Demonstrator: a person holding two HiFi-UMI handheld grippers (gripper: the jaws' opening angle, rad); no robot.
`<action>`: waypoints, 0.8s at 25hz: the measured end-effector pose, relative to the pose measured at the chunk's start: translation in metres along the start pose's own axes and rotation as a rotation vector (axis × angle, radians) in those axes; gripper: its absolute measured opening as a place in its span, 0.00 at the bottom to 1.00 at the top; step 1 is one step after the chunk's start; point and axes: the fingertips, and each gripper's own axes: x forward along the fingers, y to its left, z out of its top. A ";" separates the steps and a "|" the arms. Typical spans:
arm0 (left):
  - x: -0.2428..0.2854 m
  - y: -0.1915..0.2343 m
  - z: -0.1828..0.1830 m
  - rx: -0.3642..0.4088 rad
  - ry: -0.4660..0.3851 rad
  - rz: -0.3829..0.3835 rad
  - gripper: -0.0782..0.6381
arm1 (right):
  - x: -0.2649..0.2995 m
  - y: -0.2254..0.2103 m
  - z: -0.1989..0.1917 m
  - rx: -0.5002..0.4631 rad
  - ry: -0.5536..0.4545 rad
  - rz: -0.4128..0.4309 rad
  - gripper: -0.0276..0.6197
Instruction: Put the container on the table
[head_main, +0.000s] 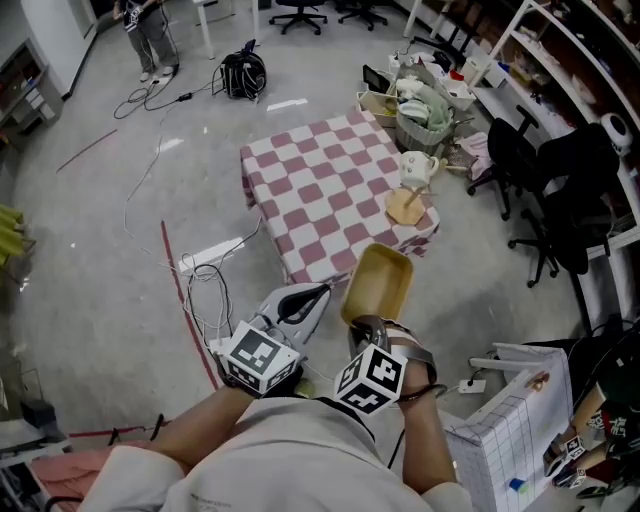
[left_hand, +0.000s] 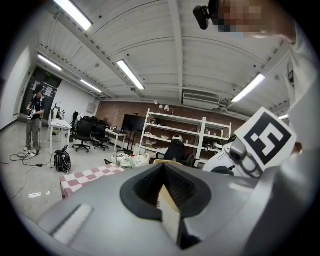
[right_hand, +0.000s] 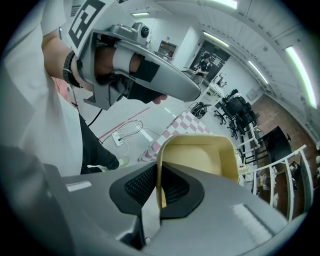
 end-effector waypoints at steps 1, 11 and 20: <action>0.006 0.008 -0.001 -0.001 0.004 -0.008 0.12 | 0.007 -0.007 0.003 0.007 0.007 -0.002 0.09; 0.057 0.068 -0.019 -0.018 0.038 -0.079 0.12 | 0.082 -0.058 0.005 0.038 0.073 -0.023 0.09; 0.115 0.107 -0.040 -0.047 0.073 -0.064 0.12 | 0.166 -0.102 -0.011 0.040 0.080 0.026 0.09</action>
